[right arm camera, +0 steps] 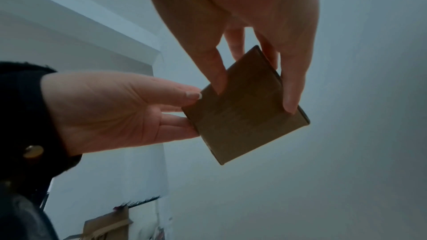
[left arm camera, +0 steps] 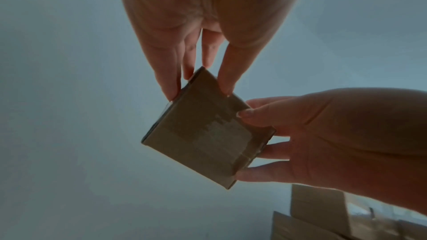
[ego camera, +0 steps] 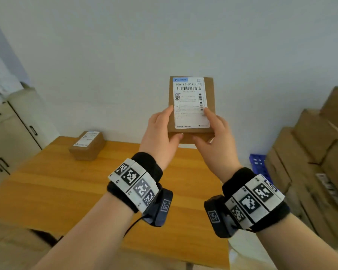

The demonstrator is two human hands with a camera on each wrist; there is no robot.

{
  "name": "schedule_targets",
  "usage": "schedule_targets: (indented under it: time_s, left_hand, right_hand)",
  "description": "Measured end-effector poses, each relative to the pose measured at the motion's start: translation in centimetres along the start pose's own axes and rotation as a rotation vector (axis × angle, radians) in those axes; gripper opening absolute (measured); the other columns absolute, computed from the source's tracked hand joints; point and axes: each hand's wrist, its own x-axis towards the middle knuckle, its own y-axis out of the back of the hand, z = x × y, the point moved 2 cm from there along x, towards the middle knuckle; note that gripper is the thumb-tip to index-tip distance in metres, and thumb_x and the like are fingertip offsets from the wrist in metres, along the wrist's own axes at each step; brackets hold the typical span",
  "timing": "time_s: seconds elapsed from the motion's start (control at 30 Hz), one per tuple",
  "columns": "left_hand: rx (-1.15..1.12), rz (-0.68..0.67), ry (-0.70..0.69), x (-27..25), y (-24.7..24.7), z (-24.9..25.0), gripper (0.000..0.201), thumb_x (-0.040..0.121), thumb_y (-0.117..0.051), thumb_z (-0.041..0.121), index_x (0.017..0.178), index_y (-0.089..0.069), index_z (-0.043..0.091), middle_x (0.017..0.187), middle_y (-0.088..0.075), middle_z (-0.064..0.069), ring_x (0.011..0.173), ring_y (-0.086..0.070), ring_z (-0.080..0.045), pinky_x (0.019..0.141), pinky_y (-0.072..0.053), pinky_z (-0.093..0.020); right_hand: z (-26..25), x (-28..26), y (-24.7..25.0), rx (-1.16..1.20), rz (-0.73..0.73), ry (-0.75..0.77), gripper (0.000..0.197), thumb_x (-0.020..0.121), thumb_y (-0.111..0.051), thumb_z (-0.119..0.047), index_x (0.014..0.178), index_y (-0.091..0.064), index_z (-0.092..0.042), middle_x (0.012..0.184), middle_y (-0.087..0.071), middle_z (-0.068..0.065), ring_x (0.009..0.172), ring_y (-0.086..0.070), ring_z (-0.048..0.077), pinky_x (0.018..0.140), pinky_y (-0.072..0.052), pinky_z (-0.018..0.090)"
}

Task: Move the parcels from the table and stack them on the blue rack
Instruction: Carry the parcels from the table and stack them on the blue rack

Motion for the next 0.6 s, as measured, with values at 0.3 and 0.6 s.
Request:
schedule_targets:
  time_s: [0.3,0.6]
  left_hand:
    - [-0.236,-0.021,-0.192,-7.1,-3.0,11.2,0.063,0.085,-0.065,0.015,0.141,-0.036,0.022,0.134,-0.043,0.0,0.118,-0.049,-0.01,0.087,-0.045,-0.013]
    - [-0.328,-0.143,-0.342,-12.7,-9.6,23.5,0.062,0.084,-0.064,0.009,0.139,-0.038,0.021,0.128,-0.042,0.004,0.119,-0.046,-0.01,0.098,-0.048,-0.034]
  right_hand:
    - [-3.6,-9.1,13.9,-0.177,0.153,0.041,0.071,0.084,-0.065,-0.01,0.145,-0.032,-0.024,0.145,-0.037,0.003,0.131,-0.032,0.01,0.103,-0.031,0.017]
    - [-2.6,-16.0,27.6,-0.186,0.317,0.038,0.072,0.083,-0.067,-0.008,0.144,-0.033,-0.023,0.128,-0.038,-0.01,0.105,-0.029,-0.012,0.076,-0.022,-0.014]
